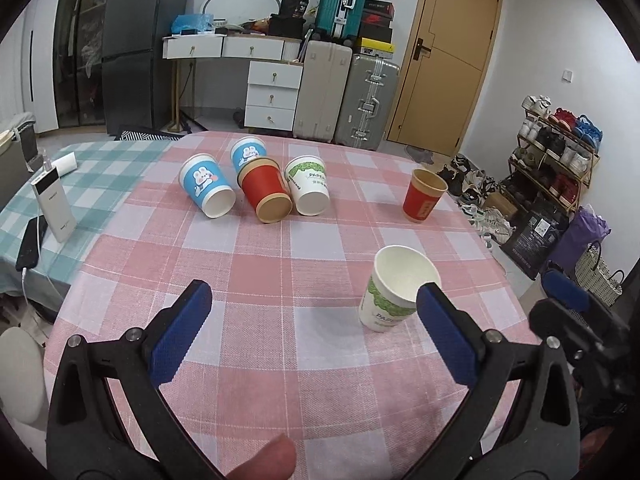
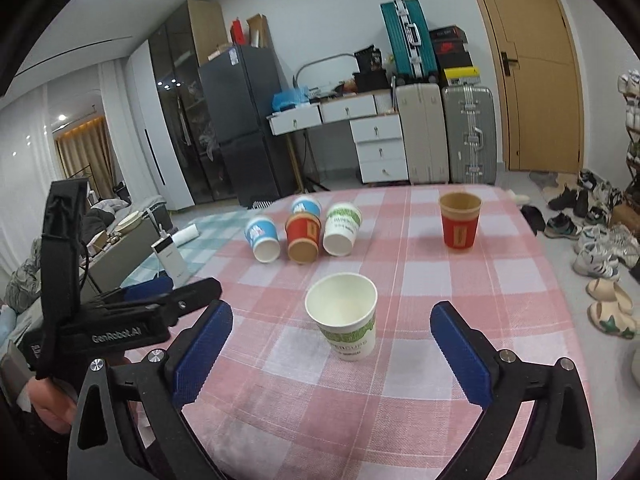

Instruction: Flip cup upright

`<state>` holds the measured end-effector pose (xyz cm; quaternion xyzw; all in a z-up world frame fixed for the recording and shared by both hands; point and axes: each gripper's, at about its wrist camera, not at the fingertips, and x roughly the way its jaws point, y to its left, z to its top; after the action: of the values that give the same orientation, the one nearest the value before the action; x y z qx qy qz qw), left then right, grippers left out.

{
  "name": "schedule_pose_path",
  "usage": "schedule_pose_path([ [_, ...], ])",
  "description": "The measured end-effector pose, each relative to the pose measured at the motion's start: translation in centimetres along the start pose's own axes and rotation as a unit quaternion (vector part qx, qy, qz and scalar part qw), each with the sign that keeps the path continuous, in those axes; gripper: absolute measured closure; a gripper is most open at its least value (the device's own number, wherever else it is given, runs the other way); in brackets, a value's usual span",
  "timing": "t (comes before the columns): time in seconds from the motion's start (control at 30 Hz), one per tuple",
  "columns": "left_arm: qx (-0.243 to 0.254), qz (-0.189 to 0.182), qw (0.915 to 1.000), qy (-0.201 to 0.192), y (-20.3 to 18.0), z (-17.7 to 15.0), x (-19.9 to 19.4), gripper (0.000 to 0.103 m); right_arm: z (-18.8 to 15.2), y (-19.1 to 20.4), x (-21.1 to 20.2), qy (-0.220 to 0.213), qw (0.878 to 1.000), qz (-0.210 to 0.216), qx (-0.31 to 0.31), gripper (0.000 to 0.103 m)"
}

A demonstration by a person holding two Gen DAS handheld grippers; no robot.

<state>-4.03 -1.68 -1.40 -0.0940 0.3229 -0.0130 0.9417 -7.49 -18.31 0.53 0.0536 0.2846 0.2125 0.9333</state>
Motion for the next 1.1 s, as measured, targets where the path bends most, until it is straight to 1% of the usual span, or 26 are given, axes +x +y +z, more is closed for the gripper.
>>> schedule_pose_path([
  [0.07,0.001,0.001,1.0,-0.006,-0.4,0.0,-1.0,0.001,0.2,0.4,-1.4,-0.012,1.0,-0.003,-0.009,0.001],
  [0.2,0.005,0.005,0.9999,-0.015,-0.9,0.1,-2.6,0.001,0.5,0.7,-3.3,-0.019,1.0,0.0,-0.011,0.001],
  [0.47,0.014,0.008,0.9997,-0.018,-1.5,0.0,-4.4,0.001,0.6,1.1,-5.3,-0.035,0.999,0.008,-0.009,0.0],
  [0.6,0.023,0.008,0.9995,-0.022,-1.9,-0.1,-5.1,0.001,0.6,1.3,-5.5,-0.038,0.999,0.012,-0.009,0.0],
  [0.87,0.024,0.008,0.9994,-0.023,-2.0,-0.1,-5.3,0.001,0.6,1.7,-5.2,-0.035,0.999,0.015,-0.016,0.0],
  [1.1,0.024,0.008,0.9995,-0.019,-2.2,-0.3,-5.6,0.001,0.4,1.4,-4.9,-0.033,0.999,0.014,-0.009,0.0],
])
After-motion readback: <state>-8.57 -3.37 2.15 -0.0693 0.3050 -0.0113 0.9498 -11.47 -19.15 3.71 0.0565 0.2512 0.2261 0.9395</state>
